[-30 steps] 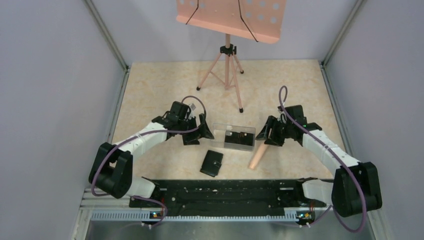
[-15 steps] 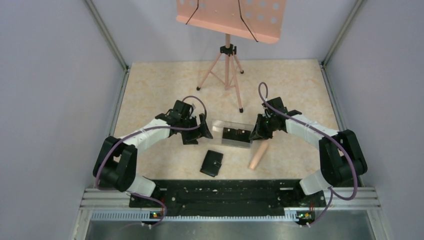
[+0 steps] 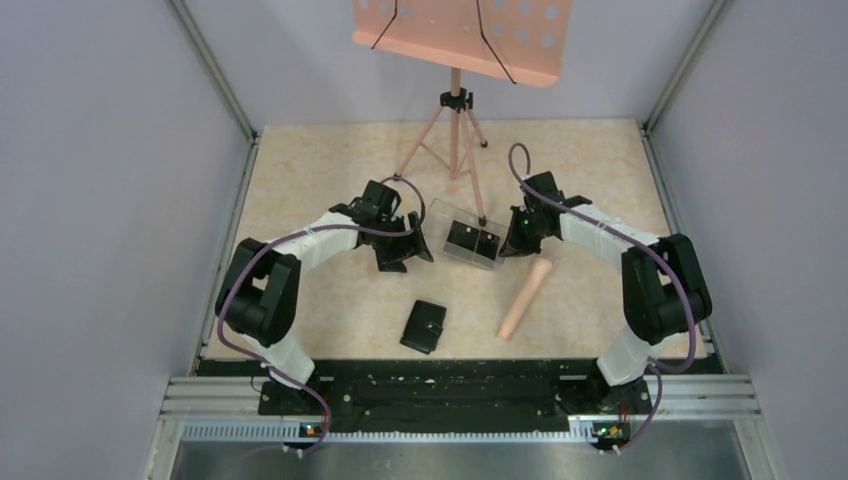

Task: Put the credit cards into the card holder
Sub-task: Move the storage box to the center of the board.

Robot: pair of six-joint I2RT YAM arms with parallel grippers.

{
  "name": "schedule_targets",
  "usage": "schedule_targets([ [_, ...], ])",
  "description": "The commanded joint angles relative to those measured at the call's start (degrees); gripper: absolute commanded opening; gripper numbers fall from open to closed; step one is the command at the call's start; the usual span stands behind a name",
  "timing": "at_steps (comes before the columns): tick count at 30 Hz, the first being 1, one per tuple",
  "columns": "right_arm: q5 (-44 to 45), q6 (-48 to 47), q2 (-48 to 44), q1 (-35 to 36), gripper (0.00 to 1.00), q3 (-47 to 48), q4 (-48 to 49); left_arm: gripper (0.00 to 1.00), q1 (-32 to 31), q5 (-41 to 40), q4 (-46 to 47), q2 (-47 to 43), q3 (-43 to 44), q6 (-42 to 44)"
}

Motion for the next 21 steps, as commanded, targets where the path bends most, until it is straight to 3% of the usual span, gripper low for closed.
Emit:
schedule_targets([
  [1,-0.26,-5.65,1.55,0.75,0.01,7.13,-2.70,0.79,-0.30,-1.48,-0.63,0.49,4.41,0.10],
  [7,2.61,-8.33,3.44,0.70,0.06,10.78,-5.26,0.82,-0.21,-5.85,-6.12,-0.63,5.83,2.89],
  [11,2.74,-9.07,3.93,0.72,0.26,11.48,-5.77,0.83,-0.25,-6.33,-6.48,-2.70,3.22,2.90],
  [14,2.67,-9.16,3.93,0.71,0.34,11.73,-5.81,0.83,-0.22,-5.59,-5.47,-3.85,0.97,2.19],
  [21,1.28,-7.38,4.45,0.61,0.42,12.32,-5.83,0.82,-0.21,-2.67,-4.85,-5.41,-1.22,1.77],
])
